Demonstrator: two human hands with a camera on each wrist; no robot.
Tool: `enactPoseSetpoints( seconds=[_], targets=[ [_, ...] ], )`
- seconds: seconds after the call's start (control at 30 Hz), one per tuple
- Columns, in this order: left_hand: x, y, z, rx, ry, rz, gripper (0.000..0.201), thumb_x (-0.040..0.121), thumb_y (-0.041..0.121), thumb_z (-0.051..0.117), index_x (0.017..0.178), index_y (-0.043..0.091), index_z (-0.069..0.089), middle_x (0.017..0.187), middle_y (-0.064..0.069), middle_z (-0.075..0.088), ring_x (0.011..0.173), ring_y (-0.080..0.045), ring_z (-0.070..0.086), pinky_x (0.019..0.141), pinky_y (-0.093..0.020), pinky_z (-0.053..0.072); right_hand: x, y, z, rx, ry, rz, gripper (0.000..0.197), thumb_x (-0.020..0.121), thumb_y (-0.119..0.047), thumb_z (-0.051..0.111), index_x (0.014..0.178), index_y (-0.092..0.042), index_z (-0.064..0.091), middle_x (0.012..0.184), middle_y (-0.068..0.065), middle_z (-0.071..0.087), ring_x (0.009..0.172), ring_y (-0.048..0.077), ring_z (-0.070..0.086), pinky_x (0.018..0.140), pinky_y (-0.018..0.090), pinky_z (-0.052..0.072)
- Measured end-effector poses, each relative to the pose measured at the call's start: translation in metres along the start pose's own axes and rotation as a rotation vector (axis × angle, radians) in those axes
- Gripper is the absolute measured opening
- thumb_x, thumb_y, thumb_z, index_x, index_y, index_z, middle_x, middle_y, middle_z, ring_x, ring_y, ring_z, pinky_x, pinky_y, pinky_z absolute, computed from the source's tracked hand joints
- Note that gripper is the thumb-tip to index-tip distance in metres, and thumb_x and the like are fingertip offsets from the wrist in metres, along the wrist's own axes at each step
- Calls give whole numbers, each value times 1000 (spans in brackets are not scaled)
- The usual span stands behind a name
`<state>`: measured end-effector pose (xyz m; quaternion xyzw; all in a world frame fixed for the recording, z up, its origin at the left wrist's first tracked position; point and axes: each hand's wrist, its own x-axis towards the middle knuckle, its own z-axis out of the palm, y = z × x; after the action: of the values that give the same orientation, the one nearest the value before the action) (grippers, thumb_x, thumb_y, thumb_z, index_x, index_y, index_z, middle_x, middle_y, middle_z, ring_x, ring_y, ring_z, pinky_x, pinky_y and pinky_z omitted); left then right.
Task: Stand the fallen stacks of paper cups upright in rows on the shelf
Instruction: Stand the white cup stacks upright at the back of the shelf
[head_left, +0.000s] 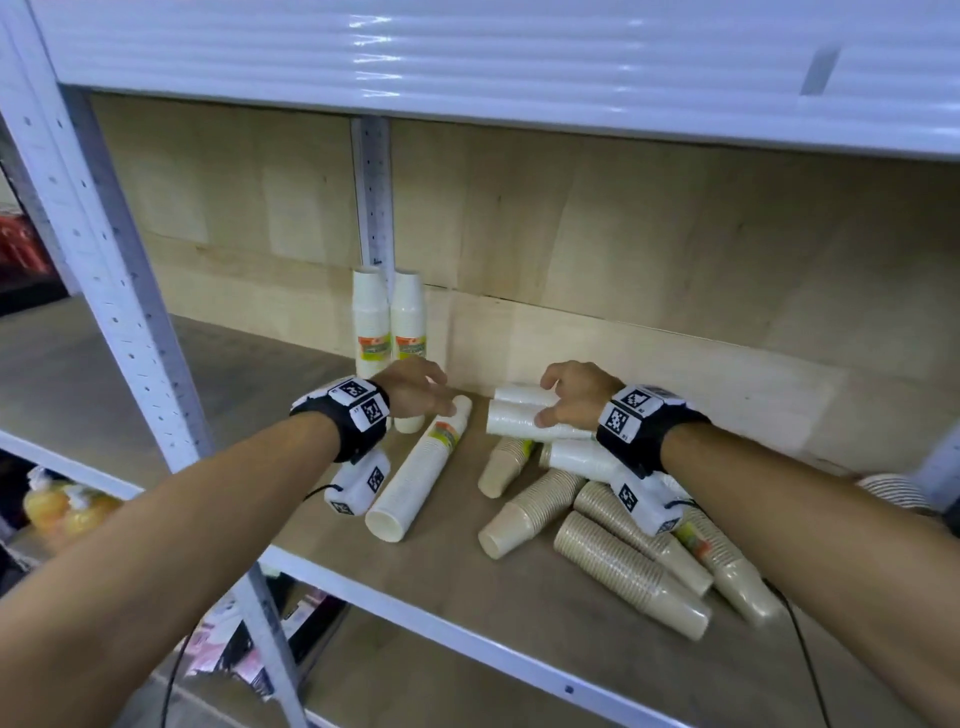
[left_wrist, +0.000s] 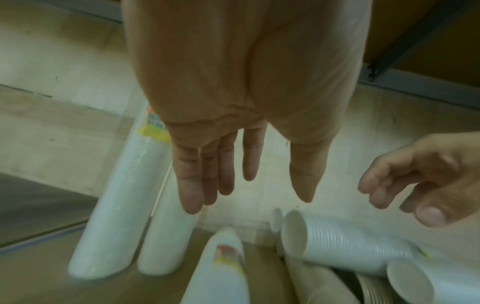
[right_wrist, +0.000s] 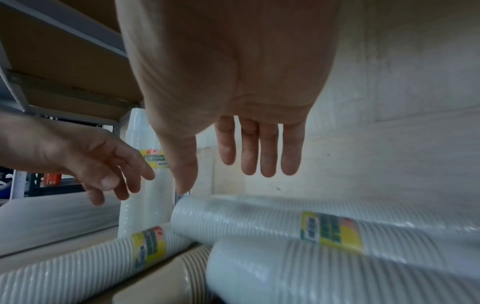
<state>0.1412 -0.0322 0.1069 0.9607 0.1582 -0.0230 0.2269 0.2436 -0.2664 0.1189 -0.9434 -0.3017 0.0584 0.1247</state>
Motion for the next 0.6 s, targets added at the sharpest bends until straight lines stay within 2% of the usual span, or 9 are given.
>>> enactPoseSetpoints(
  seconds=[0.1,0.2,0.33,0.4,0.47,0.6],
  targets=[
    [-1,-13,23,32,-43,-60,74,78,49,76,136,12,50,133,-6,54,116,-24,55,94,-34,49,-11,11,12,-43,-14,6,63,72,-40,80,127,-23,54,126,0,56,111,21,56,95,36,47],
    [-1,-25,39,20,-95,-119,90,70,55,80,142,14,44,137,-5,50,119,-23,53,92,-31,48,-20,23,23,-66,-4,15,65,73,-43,79,129,-25,52,129,-1,54,114,20,54,93,34,46],
    [-5,-30,52,37,-157,-113,97,73,52,79,151,18,32,150,-3,39,134,-24,42,104,-34,42,-32,37,31,-132,-9,32,69,74,-41,76,135,-24,48,132,-3,52,116,18,53,93,34,45],
    [-7,-35,58,48,-179,-114,102,73,52,80,153,20,26,155,-1,34,139,-24,37,108,-37,39,-36,42,33,-156,-5,40,72,72,-42,78,134,-24,48,131,-2,52,116,19,53,92,34,46],
    [-7,-40,62,52,-189,-128,104,72,50,80,154,20,24,155,-1,34,138,-24,38,105,-37,43,-39,47,36,-181,4,51,71,71,-41,79,132,-24,49,128,-2,53,113,19,55,89,34,48],
    [-10,-44,67,66,-159,-122,104,73,45,81,155,18,22,154,-3,35,138,-25,39,107,-38,41,-45,51,40,-233,31,51,60,70,-35,80,122,-22,54,119,-2,58,104,19,58,83,33,50]
  ],
)
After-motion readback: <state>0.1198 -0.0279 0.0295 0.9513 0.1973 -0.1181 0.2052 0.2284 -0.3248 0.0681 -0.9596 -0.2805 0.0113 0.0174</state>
